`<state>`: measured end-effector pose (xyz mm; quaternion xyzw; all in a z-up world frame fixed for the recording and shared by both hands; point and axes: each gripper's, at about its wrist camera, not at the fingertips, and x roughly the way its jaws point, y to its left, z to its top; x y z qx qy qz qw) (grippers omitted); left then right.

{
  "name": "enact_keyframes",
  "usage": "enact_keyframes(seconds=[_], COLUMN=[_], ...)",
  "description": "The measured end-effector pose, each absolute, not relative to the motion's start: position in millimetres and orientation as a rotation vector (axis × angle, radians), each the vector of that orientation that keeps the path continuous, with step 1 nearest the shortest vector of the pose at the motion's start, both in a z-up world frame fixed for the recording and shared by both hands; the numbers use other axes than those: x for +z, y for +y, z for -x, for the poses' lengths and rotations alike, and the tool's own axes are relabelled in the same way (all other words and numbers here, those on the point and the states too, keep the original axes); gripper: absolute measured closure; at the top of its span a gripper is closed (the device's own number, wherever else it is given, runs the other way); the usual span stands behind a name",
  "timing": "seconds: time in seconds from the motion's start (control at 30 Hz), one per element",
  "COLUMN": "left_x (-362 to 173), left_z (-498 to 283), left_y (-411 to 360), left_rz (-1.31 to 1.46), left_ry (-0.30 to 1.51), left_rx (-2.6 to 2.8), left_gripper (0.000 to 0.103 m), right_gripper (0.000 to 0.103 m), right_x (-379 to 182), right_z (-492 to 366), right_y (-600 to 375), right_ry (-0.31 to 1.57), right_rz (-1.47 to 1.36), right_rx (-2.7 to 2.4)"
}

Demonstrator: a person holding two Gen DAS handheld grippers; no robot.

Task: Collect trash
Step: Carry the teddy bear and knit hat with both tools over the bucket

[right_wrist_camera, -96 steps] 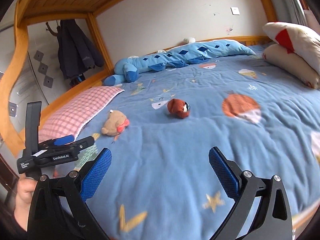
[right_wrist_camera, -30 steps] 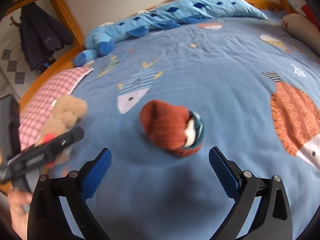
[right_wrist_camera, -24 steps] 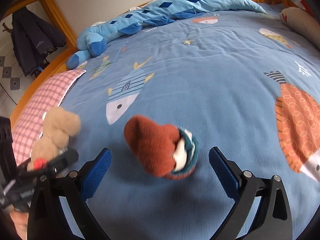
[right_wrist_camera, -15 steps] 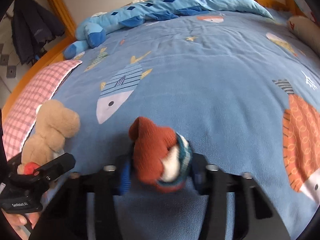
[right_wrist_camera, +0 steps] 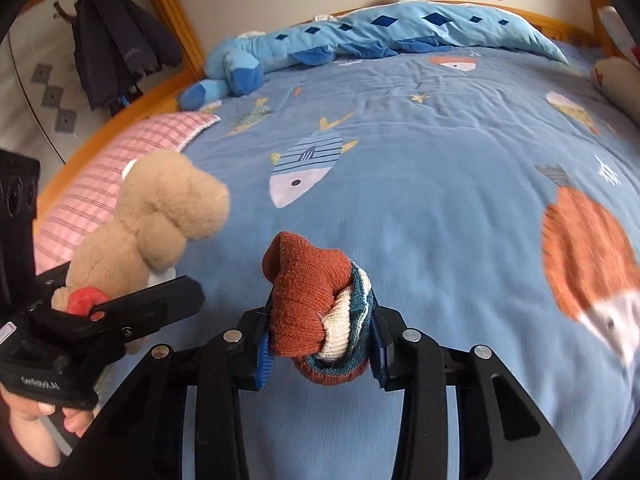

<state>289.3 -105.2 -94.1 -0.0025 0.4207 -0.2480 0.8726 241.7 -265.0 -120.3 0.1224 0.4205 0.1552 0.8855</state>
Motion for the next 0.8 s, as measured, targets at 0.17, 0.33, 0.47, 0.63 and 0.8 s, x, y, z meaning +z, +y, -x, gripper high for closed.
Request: enact_keyframes(seconds=[0.17,0.33,0.47,0.63,0.8], left_x=[-70,-58,-55,-68,-87], left_z=[-225,-165,-114,-50,16], left_y=[-118,-137,-163,-208,-259], left_rz=[-0.012,0.001,-0.015,-0.062,-0.122], left_ry=[0.845,0.836,0.841,0.855,0.886], left_rx=[-0.612,-0.72,-0.833,-0.983,-1.153], left_gripper=[0.022,0.022,0.022,0.022,0.022], right_gripper=[0.066,0.066,0.066,0.065,0.065], right_x=[-99,-71,-59,-54,-60], right_z=[-184,-101,-34,63,153], right_y=[-287,-307,-327,-360,-392], right_ry=[0.864,0.819,0.794,0.761,0.742], right_rz=[-0.29,-0.29,-0.308,-0.366,-0.435], right_rx=[0.326,0.302,0.255,0.151,-0.003])
